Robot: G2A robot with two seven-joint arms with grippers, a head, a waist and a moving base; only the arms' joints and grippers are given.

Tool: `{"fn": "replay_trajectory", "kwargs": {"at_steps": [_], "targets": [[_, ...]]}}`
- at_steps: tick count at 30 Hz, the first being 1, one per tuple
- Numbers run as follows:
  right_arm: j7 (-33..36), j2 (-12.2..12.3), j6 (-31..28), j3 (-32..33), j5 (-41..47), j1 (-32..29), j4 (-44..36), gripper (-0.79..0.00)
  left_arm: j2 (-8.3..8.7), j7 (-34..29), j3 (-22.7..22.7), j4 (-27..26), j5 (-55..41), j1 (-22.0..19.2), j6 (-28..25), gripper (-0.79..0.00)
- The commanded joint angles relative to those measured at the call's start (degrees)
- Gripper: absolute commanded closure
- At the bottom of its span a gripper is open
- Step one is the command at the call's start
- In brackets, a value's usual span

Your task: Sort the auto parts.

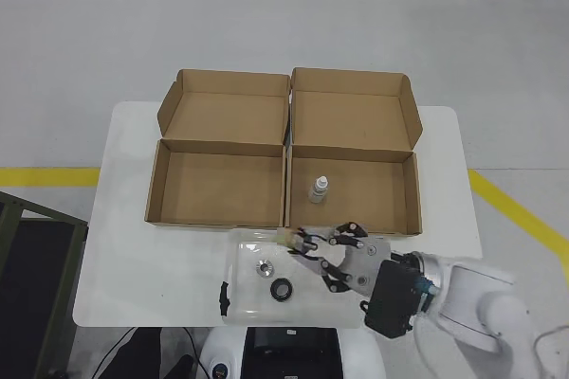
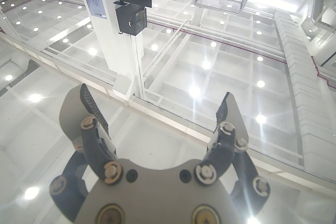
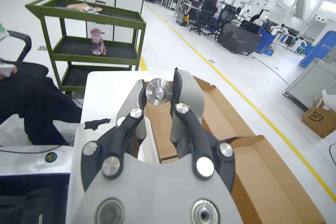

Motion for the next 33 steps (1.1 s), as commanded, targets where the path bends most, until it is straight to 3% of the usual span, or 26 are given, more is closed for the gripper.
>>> {"fn": "replay_trajectory", "kwargs": {"at_steps": [1,15,24,33], "targets": [[-1.0,-0.06,0.66,1.28,2.29,0.82,0.42,0.0,0.0,0.0,0.0,0.0,0.0,0.0,0.0,-0.785],[-8.61,-0.38,1.03,7.68,10.57,2.62,1.85,0.0,0.0,0.0,0.0,0.0,0.0,0.0,0.0,-0.785],[-11.14,-0.57,-0.32,8.6,10.65,1.99,2.95,0.0,0.0,0.0,0.0,0.0,0.0,0.0,0.0,-0.785],[-8.71,-0.42,-2.76,9.14,6.41,0.74,4.47,0.0,0.0,0.0,0.0,0.0,0.0,0.0,0.0,-0.785]]}}
